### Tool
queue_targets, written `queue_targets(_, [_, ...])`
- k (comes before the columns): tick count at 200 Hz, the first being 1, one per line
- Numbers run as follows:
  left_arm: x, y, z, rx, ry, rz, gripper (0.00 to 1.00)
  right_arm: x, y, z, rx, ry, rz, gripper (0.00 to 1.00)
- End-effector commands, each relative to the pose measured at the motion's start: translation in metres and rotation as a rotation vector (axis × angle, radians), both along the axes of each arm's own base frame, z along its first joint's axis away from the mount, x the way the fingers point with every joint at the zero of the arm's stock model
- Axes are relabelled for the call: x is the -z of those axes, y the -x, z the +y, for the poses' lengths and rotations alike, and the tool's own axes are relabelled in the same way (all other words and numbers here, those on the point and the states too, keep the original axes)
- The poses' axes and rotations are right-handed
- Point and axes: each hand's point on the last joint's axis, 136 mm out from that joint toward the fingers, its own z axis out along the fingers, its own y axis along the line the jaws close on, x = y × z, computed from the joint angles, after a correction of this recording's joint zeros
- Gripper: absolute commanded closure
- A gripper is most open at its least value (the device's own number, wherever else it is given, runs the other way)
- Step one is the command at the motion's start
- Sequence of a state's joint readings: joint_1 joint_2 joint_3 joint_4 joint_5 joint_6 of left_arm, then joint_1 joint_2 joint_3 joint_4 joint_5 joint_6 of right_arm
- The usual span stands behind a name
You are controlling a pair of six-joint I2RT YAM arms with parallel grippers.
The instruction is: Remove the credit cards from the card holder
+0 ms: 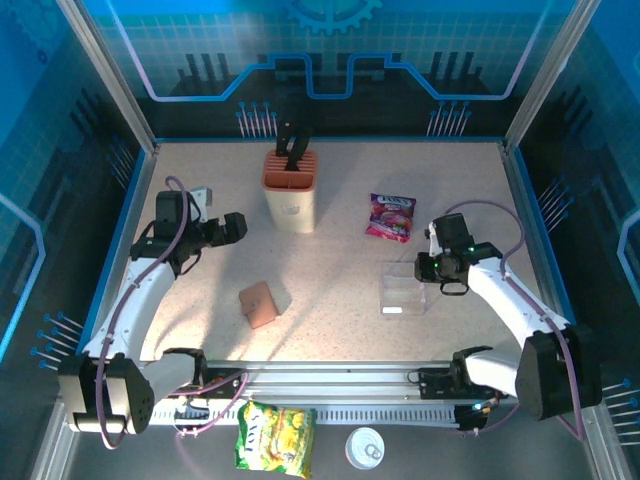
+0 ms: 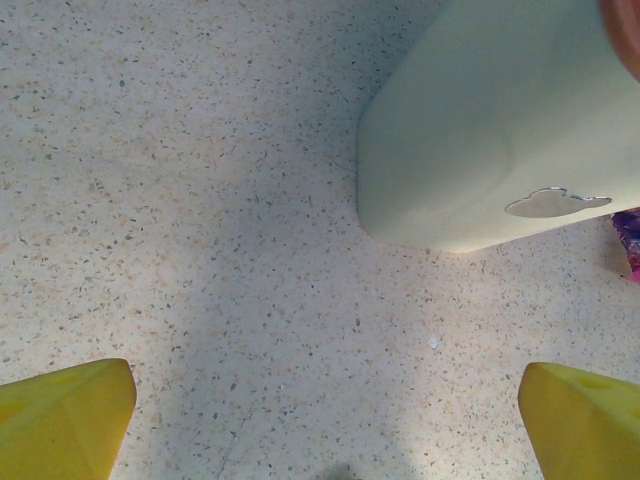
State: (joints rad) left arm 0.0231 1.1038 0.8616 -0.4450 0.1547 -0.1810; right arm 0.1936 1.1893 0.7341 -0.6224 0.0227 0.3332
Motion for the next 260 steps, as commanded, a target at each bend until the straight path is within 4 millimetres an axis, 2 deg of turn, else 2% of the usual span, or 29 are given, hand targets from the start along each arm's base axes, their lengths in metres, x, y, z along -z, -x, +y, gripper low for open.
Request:
queue_targets(1, [0.000,0.008,-0.003,0.024,-0.011,-0.002,0.01,0.007,0.004,0.005,-0.020,-0.001,0.025,0.78])
queue_targets(147, [-0.008,0.014,0.000,0.018,-0.035,-0.035,0.01,0.018,0.006,0.003,-0.025,0.023,0.050,0.86])
queue_targets(168, [-0.008,0.015,0.000,0.018,-0.031,-0.033,0.01,0.018,0.006,0.003,-0.025,0.034,0.049,0.89])
queue_targets(204, [-0.010,0.016,-0.002,0.016,-0.019,-0.032,0.01,0.008,0.005,0.004,-0.003,0.054,0.015,0.99])
queue_targets(231, [-0.010,0.021,-0.003,-0.002,0.014,0.021,0.01,-0.002,0.000,0.016,0.017,0.046,0.001,1.00])
queue_targets(260, [-0.007,0.029,-0.010,0.007,0.062,0.051,0.01,-0.011,-0.012,0.045,0.001,0.039,-0.020,1.00])
